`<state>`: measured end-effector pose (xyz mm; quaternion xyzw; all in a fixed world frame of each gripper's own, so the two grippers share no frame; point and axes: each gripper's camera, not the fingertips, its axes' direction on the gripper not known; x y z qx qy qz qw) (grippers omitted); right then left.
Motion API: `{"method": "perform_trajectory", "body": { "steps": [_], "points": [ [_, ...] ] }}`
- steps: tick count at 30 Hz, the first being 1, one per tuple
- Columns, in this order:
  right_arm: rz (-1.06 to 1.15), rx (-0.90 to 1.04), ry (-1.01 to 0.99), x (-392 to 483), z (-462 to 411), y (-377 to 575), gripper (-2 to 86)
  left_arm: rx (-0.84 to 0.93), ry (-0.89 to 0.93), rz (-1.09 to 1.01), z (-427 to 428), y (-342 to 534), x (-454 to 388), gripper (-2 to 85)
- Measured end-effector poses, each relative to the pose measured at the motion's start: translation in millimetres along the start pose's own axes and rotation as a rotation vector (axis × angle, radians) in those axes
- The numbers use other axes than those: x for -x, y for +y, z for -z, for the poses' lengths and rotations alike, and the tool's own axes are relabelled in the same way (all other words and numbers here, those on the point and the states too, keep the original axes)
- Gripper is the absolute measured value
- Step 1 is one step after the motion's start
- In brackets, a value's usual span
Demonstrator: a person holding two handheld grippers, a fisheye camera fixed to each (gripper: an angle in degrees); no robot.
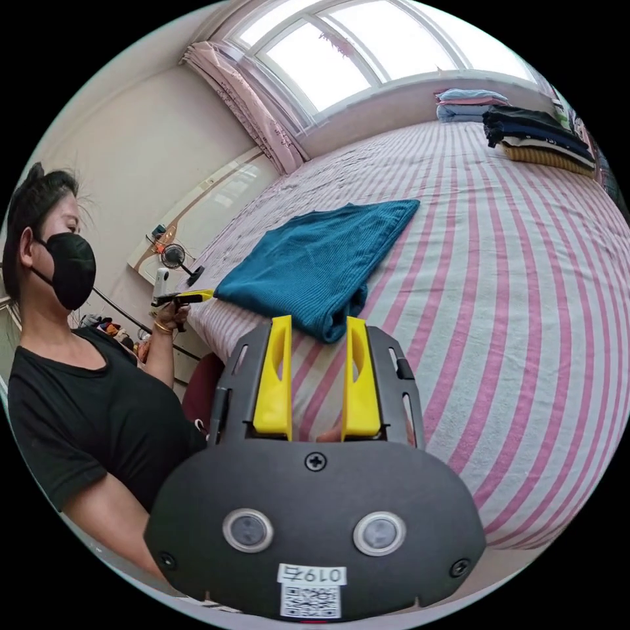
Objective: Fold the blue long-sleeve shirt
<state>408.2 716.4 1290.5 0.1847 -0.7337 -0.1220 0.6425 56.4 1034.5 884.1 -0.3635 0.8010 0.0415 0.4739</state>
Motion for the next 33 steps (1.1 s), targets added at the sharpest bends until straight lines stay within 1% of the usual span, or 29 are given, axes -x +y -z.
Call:
{"method": "perform_trajectory", "body": {
  "steps": [3,5,8,11,14,18,20,23,25,28,33],
  "points": [
    [0.052,0.041,0.026,9,-7,-7,11.3,0.021,0.013,-0.006,-4,-2,6,9.5],
    [0.136,0.101,0.102,24,-16,-16,10.5,0.035,0.018,-0.018,-6,-3,7,7.7],
    [0.249,0.154,0.237,50,-25,-26,9.7,0.059,-0.029,-0.035,-3,-7,5,5.3],
    [0.322,0.222,0.363,70,-36,-36,11.0,0.083,-0.077,-0.063,1,-11,-2,4.6],
    [0.345,0.263,0.423,80,-45,-45,12.2,0.087,-0.089,-0.079,4,-14,-6,4.3],
    [0.306,0.246,0.373,73,-42,-52,10.3,0.066,-0.065,-0.076,8,-16,-4,2.9],
    [0.285,0.234,0.316,65,-39,-56,7.0,0.066,-0.067,-0.073,8,-18,-4,2.2],
    [0.295,0.220,0.308,61,-34,-61,2.2,0.072,-0.091,-0.093,9,-21,-7,1.6],
    [0.295,0.218,0.297,59,-31,-66,0.8,0.069,-0.092,-0.100,12,-22,-8,1.2],
    [0.296,0.224,0.294,53,-30,-73,-0.2,0.072,-0.099,-0.106,16,-25,-7,0.8],
    [0.281,0.256,0.282,42,-38,-79,0.5,0.128,-0.116,-0.122,10,-32,-10,0.6]
  ]
}}
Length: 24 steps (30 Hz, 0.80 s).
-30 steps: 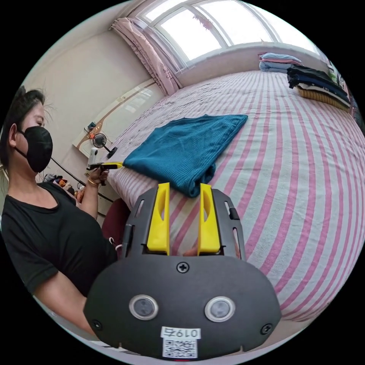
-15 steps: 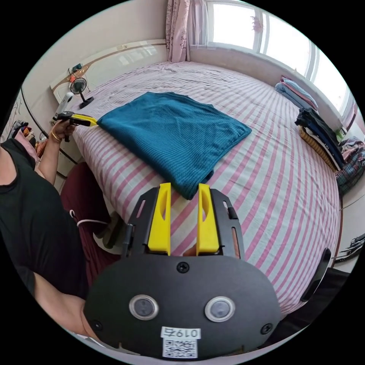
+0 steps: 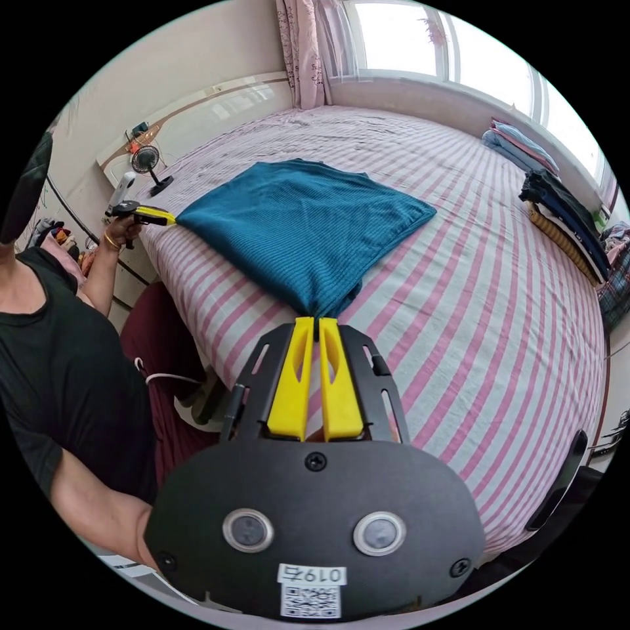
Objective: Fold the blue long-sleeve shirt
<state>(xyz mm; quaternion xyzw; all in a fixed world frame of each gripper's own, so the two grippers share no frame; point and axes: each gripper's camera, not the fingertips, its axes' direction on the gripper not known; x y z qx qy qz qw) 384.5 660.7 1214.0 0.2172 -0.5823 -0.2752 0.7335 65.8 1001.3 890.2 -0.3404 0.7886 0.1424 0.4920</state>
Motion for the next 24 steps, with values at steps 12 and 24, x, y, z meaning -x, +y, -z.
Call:
{"method": "perform_trajectory", "body": {
  "steps": [12,24],
  "points": [
    [0.039,0.123,0.036,-18,5,-21,14.5,0.092,0.047,-0.019,3,-19,4,1.0],
    [0.094,-0.291,0.153,-23,41,-118,1.0,-0.348,0.002,-0.038,54,-57,-33,0.7]
  ]
}}
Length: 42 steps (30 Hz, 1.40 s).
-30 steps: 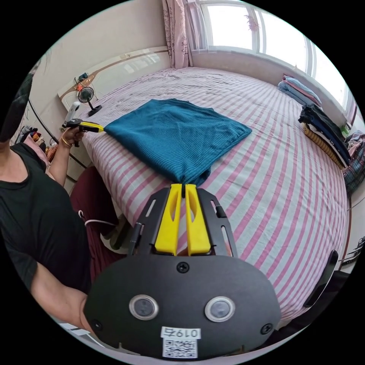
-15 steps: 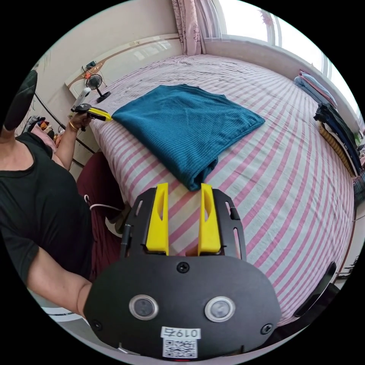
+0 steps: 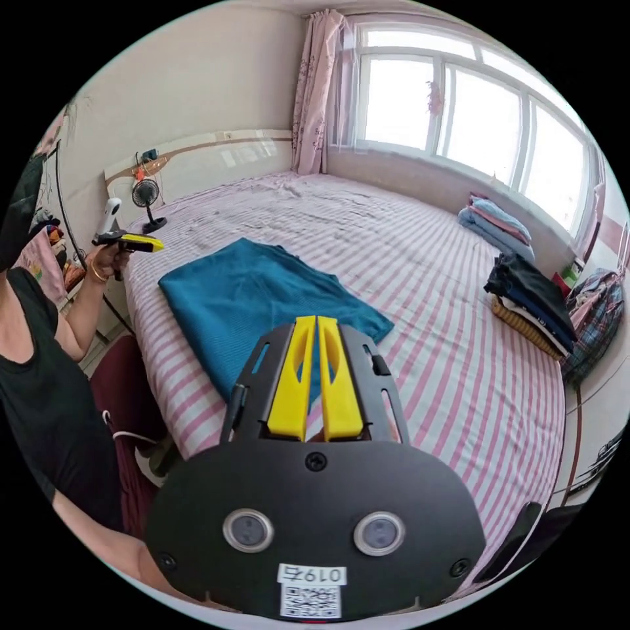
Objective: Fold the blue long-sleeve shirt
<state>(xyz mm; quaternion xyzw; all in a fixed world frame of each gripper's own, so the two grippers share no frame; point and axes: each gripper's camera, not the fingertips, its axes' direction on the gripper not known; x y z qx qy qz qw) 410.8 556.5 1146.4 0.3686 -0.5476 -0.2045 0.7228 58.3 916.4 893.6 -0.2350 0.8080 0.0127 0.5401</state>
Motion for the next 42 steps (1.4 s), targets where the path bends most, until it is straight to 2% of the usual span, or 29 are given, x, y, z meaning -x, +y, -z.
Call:
{"method": "perform_trajectory", "body": {
  "steps": [3,6,8,11,17,21,27,31,37,40,42],
  "points": [
    [-0.014,0.046,0.059,-14,-39,-29,3.7,0.029,-0.054,-0.021,-26,-27,-10,0.7],
    [-0.151,0.137,0.095,-51,-80,-48,6.2,0.101,-0.095,-0.018,-57,-52,-9,0.6],
    [-0.303,0.179,0.033,-88,-105,-55,7.6,0.111,-0.077,-0.029,-71,-64,-10,0.6],
    [-0.405,0.224,0.022,-115,-129,-60,7.7,0.162,-0.048,-0.041,-93,-77,-11,0.6],
    [-0.302,0.283,0.128,-111,-154,-80,5.2,0.296,-0.099,-0.032,-129,-82,-4,0.6],
    [-0.229,0.236,0.158,-101,-147,-97,5.6,0.292,-0.112,-0.020,-130,-83,-1,0.7],
    [-0.185,0.013,0.158,-75,-126,-125,5.6,0.169,-0.100,0.078,-115,-80,9,0.8],
    [-0.307,0.002,0.349,-72,-119,-151,3.0,0.184,-0.071,0.133,-122,-75,24,0.8],
    [-0.432,0.029,0.201,-103,-124,-155,1.1,0.172,0.057,0.080,-130,-82,23,0.9],
    [-0.356,-0.002,0.028,-88,-129,-170,-0.2,0.184,0.044,0.057,-134,-86,22,0.9],
    [-0.269,0.038,-0.006,-72,-140,-188,-0.5,0.183,0.045,0.064,-135,-88,25,0.9]
  ]
}}
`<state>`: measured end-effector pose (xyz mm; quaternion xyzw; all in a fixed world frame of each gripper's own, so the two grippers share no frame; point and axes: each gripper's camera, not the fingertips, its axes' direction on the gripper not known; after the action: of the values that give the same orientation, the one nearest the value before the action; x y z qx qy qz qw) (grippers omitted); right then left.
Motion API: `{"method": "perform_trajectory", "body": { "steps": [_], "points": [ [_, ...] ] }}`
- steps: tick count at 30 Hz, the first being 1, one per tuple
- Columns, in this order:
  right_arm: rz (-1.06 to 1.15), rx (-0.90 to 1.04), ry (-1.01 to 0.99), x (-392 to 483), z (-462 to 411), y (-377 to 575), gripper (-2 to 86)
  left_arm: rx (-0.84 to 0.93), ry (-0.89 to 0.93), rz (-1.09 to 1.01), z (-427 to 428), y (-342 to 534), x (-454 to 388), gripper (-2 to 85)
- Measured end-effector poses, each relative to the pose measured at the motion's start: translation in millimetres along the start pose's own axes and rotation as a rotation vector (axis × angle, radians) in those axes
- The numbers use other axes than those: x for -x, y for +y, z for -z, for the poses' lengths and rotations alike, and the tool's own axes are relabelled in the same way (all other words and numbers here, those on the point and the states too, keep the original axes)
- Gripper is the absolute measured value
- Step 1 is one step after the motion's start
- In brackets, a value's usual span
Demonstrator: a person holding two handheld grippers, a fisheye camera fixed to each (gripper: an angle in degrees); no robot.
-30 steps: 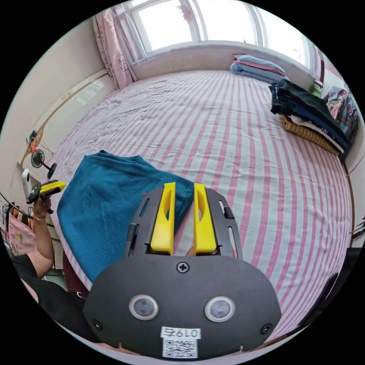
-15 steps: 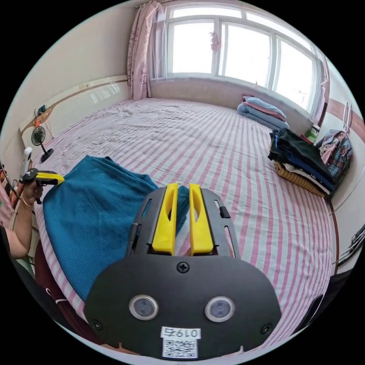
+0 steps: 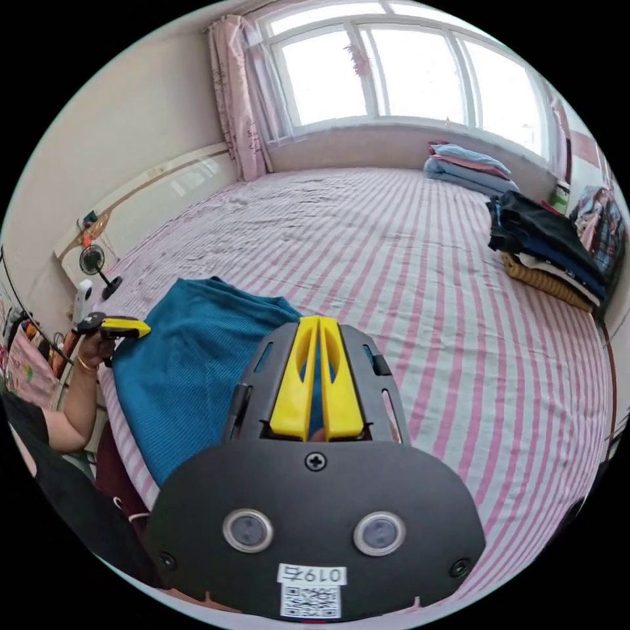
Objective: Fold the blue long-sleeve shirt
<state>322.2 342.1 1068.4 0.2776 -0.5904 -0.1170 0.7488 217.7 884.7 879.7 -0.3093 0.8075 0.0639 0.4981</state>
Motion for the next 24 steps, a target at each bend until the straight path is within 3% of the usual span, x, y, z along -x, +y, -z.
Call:
{"method": "perform_trajectory", "body": {
  "steps": [9,11,17,24],
  "points": [
    [0.528,0.008,-0.058,156,-45,-110,0.4,-0.011,-0.045,0.011,1,-1,6,0.8],
    [0.657,0.050,-0.072,205,-79,-143,5.4,-0.013,-0.054,0.018,1,-1,7,0.8],
    [0.789,0.267,-0.159,261,-160,-211,5.6,-0.055,-0.037,0.040,7,4,12,0.9],
    [0.814,0.288,-0.118,282,-180,-256,5.1,-0.121,0.018,0.031,13,13,21,0.9]
  ]
}}
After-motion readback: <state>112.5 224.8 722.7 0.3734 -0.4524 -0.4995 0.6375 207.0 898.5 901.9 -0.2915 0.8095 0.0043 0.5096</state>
